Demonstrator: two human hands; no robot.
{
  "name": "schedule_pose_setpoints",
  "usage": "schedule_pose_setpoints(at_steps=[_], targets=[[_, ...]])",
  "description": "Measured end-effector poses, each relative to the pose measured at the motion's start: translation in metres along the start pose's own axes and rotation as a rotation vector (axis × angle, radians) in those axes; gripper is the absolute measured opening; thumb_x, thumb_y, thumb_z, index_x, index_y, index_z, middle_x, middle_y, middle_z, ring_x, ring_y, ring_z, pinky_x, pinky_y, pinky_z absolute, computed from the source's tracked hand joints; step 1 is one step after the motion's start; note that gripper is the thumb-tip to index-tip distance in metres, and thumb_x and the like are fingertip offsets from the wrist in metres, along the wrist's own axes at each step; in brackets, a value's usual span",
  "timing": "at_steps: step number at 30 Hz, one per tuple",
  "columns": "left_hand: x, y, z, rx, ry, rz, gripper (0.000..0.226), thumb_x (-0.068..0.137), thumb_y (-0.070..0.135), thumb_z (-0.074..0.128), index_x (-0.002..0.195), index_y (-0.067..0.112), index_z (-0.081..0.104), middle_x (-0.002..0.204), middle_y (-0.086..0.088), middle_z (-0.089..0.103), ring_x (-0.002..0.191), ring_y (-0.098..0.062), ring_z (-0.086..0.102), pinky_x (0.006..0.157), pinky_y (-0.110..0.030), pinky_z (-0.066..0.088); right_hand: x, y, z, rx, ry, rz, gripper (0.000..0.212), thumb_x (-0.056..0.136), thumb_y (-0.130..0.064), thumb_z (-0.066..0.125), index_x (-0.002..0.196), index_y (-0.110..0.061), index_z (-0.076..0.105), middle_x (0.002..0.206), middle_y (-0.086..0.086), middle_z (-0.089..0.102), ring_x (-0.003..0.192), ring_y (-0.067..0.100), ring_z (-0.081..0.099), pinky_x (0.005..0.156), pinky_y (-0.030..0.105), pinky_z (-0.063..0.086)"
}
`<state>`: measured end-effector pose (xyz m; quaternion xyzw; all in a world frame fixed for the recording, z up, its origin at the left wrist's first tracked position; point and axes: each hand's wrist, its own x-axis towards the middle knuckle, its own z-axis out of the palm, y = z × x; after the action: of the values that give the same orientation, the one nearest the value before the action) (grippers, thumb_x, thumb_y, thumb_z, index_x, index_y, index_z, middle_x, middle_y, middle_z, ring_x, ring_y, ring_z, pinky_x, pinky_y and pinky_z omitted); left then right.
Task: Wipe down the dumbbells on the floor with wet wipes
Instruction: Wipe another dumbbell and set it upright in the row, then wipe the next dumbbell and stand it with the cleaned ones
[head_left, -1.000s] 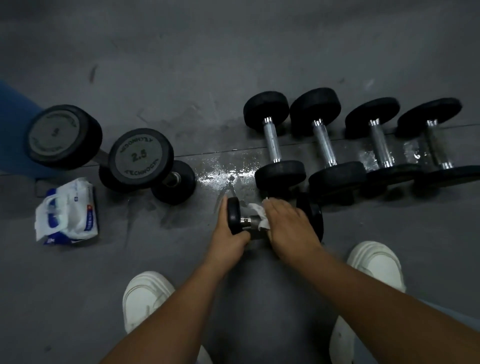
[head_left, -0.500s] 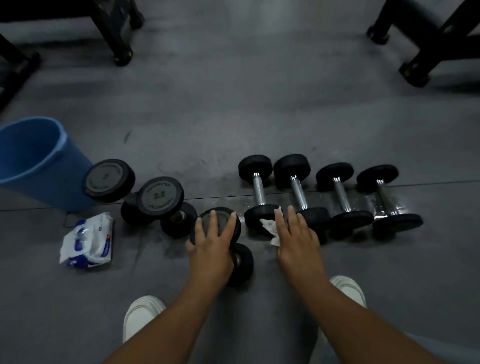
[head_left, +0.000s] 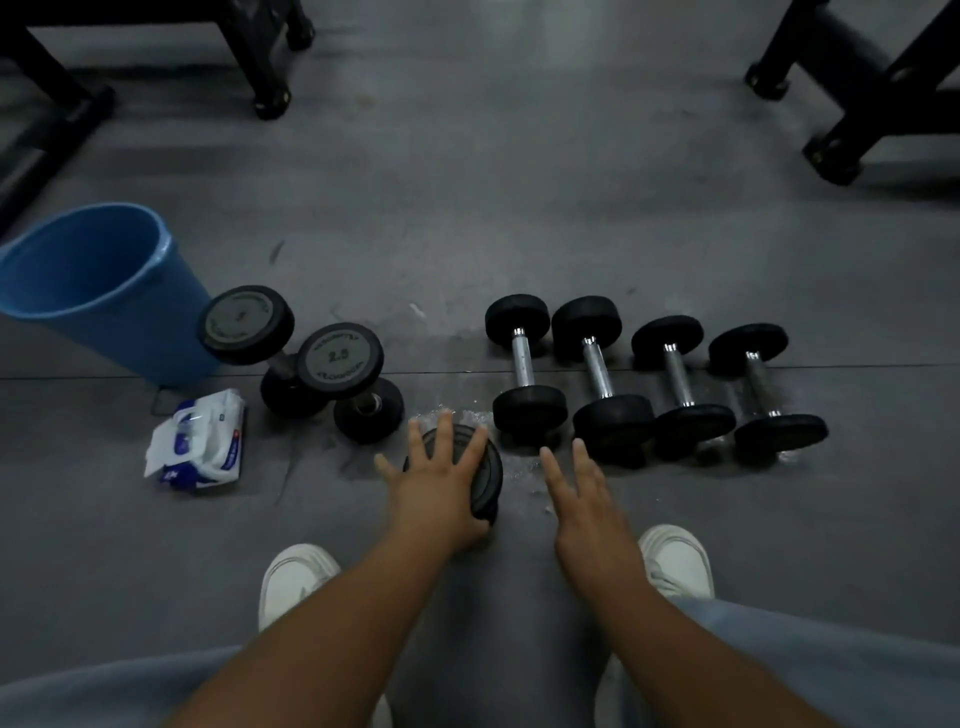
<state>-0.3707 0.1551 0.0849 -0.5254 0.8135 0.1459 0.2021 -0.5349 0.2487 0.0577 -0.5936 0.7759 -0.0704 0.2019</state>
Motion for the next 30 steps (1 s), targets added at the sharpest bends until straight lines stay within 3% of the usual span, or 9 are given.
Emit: schedule_pose_setpoints(at_steps=[5, 10, 14, 19, 22, 30], targets=[[0.01, -0.018, -0.003, -0.072, -0.015, 0.087, 0.117, 0.07, 0.062, 0.07, 0.149, 0.048, -0.015, 0.162, -0.003, -0.018, 0.146, -0.043, -0.001, 0.106, -0.053, 0.041, 0.008, -0.017, -0.012, -0.011, -0.045, -0.074, 0.086, 0.092, -0.001, 0.04, 0.149, -0.046, -0.005, 0.158, -0.003, -0.025, 0.148, 0.021, -0.005, 0.11, 0.036, 0.031], [0.017, -0.016, -0.01, -0.02, 0.089, 0.121, 0.109, 0.071, 0.065, 0.065, 0.15, 0.046, -0.008, 0.162, -0.011, -0.004, 0.142, -0.045, 0.011, 0.105, -0.05, 0.038, 0.035, -0.025, -0.023, -0.033, -0.032, -0.178, 0.089, 0.09, 0.003, 0.039, 0.15, -0.044, -0.008, 0.157, -0.001, -0.028, 0.148, 0.022, -0.008, 0.109, 0.031, 0.035], [0.042, -0.02, -0.043, -0.053, 0.141, 0.06, 0.105, 0.072, 0.066, 0.063, 0.15, 0.047, -0.005, 0.162, -0.012, -0.001, 0.143, -0.046, 0.011, 0.105, -0.054, 0.036, 0.08, -0.03, -0.048, -0.063, 0.086, -0.213, 0.09, 0.088, 0.003, 0.044, 0.152, -0.041, -0.003, 0.159, 0.002, -0.021, 0.149, 0.024, -0.002, 0.1, 0.031, 0.043], [0.086, -0.039, -0.089, -0.078, 0.252, -0.002, 0.105, 0.069, 0.07, 0.063, 0.15, 0.049, -0.002, 0.162, -0.012, 0.0, 0.143, -0.047, 0.014, 0.103, -0.052, 0.041, 0.144, -0.037, -0.081, -0.103, 0.15, -0.217, 0.09, 0.09, -0.001, 0.046, 0.151, -0.041, -0.008, 0.158, 0.001, -0.023, 0.148, 0.024, -0.004, 0.107, 0.029, 0.032], [0.111, -0.048, -0.108, -0.072, 0.314, -0.008, 0.105, 0.067, 0.071, 0.064, 0.149, 0.05, 0.002, 0.161, -0.012, 0.004, 0.14, -0.047, 0.02, 0.101, -0.052, 0.042, 0.175, -0.04, -0.093, -0.135, 0.184, -0.24, 0.082, 0.091, -0.005, 0.044, 0.153, -0.037, 0.0, 0.16, 0.005, -0.018, 0.148, 0.027, -0.001, 0.107, 0.036, 0.037], [0.163, -0.061, -0.119, -0.079, 0.296, -0.025, 0.104, 0.065, 0.072, 0.065, 0.148, 0.049, 0.008, 0.157, -0.012, 0.011, 0.131, -0.044, 0.031, 0.097, -0.049, 0.045, 0.221, -0.046, -0.101, -0.159, 0.212, -0.239, 0.076, 0.096, -0.01, 0.043, 0.153, -0.037, -0.001, 0.16, 0.004, -0.017, 0.148, 0.029, 0.002, 0.103, 0.036, 0.039]])
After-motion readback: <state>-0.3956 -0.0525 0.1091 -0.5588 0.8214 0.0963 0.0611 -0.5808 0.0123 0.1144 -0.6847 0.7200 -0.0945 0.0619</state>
